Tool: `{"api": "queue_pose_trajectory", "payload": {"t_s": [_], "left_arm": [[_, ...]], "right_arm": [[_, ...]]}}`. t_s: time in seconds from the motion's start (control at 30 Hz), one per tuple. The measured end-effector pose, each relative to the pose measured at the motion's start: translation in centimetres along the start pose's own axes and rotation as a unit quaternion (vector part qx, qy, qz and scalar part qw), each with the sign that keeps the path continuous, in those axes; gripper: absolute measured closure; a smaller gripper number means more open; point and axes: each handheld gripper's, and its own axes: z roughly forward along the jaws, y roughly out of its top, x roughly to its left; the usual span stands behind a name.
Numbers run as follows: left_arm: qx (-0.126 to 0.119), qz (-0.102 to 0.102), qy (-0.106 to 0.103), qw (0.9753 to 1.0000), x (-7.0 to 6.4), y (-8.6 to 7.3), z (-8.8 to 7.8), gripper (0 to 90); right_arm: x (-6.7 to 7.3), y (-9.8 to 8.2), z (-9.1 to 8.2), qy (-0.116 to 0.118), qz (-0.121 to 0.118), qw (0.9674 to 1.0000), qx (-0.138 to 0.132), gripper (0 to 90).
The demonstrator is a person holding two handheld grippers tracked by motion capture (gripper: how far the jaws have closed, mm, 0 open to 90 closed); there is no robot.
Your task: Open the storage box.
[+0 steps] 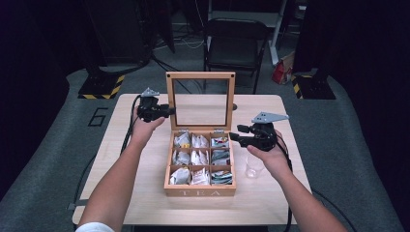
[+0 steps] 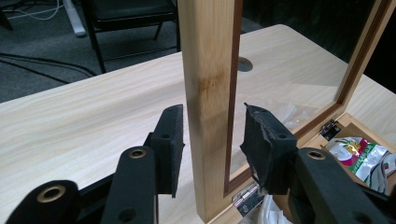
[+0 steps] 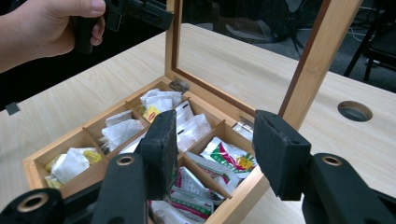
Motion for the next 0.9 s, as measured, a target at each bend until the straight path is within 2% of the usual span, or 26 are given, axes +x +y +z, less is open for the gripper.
{"api": "queue_pose_trajectory", "payload": {"t_s": [0.1, 0.17, 0.37, 0.5, 0.67, 0.8, 0.9], "left_arm": [[-0.001, 0.010, 0.001, 1.0000, 0.1, -0.1, -0.5, 57.8], [-0.005, 0.006, -0.002, 1.0000, 0.1, -0.2, -0.9, 57.8], [-0.002, 0.013, -0.001, 0.9999, -0.4, -0.1, -1.5, 57.1], [0.000, 0.019, -0.006, 0.9998, -0.9, 0.0, -1.8, 56.4], [0.004, 0.024, -0.012, 0.9996, -1.3, 0.0, -2.0, 56.0], [0.005, 0.026, -0.009, 0.9996, -1.4, 0.0, -2.2, 56.1], [0.005, 0.024, -0.010, 0.9996, -1.4, -0.1, -2.5, 56.1]], "right_arm": [[0.4, -0.3, 0.0, 0.002, -0.004, 1.0000, 0.009, 49.7], [0.8, -0.6, 0.0, -0.001, -0.013, 0.9998, 0.013, 50.0], [2.0, -1.3, 0.3, 0.011, -0.021, 0.9995, 0.022, 52.0], [3.2, -1.9, 1.0, 0.021, -0.048, 0.9983, 0.026, 55.7], [4.7, -2.5, 2.4, 0.045, -0.059, 0.9968, 0.030, 58.7], [5.7, -2.6, 3.5, 0.064, -0.067, 0.9951, 0.034, 59.1], [6.3, -2.6, 4.2, 0.078, -0.083, 0.9926, 0.042, 60.2]]}}
